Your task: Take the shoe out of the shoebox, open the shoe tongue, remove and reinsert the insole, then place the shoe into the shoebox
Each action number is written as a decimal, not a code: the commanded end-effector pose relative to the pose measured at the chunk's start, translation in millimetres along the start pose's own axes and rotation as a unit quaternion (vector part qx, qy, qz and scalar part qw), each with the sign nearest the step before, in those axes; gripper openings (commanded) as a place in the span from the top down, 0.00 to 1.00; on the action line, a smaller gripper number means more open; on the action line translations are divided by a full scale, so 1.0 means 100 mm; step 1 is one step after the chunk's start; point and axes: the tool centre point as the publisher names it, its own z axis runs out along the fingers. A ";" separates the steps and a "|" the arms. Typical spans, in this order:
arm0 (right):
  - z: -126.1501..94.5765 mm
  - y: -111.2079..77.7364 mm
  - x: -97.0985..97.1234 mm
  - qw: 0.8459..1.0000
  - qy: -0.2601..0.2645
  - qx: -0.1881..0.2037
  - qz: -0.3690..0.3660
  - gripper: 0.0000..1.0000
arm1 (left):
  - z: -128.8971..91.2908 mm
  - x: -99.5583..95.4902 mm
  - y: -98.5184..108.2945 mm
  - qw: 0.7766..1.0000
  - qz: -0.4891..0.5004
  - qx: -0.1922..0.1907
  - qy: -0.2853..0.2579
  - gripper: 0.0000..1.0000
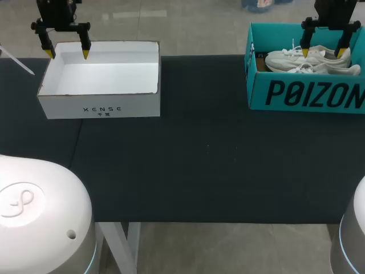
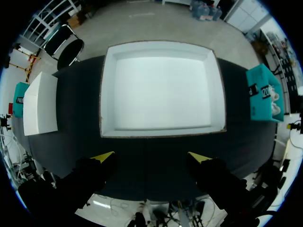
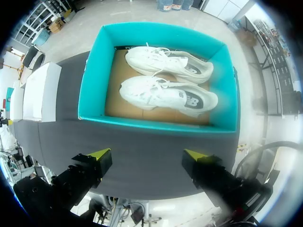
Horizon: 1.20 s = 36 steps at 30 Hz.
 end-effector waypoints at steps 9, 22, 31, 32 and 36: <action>0.00 0.00 0.00 1.000 0.000 0.000 0.000 0.00 | 0.00 0.00 0.00 1.000 0.000 0.000 -0.001 0.00; 0.00 0.00 0.00 1.000 0.000 0.000 0.000 0.00 | 0.00 0.00 0.00 1.000 0.000 0.000 -0.001 0.00; 0.11 0.35 -0.44 0.998 -0.023 -0.028 0.060 0.00 | 0.00 0.00 0.00 1.000 0.000 0.000 -0.001 0.00; 0.14 0.42 -0.51 0.997 -0.025 -0.030 0.070 0.00 | 0.00 0.00 0.00 1.000 0.000 0.000 -0.001 0.00; 0.29 0.62 -0.74 0.994 -0.024 -0.036 0.099 0.00 | 0.00 0.00 0.00 1.000 0.000 0.000 -0.001 0.00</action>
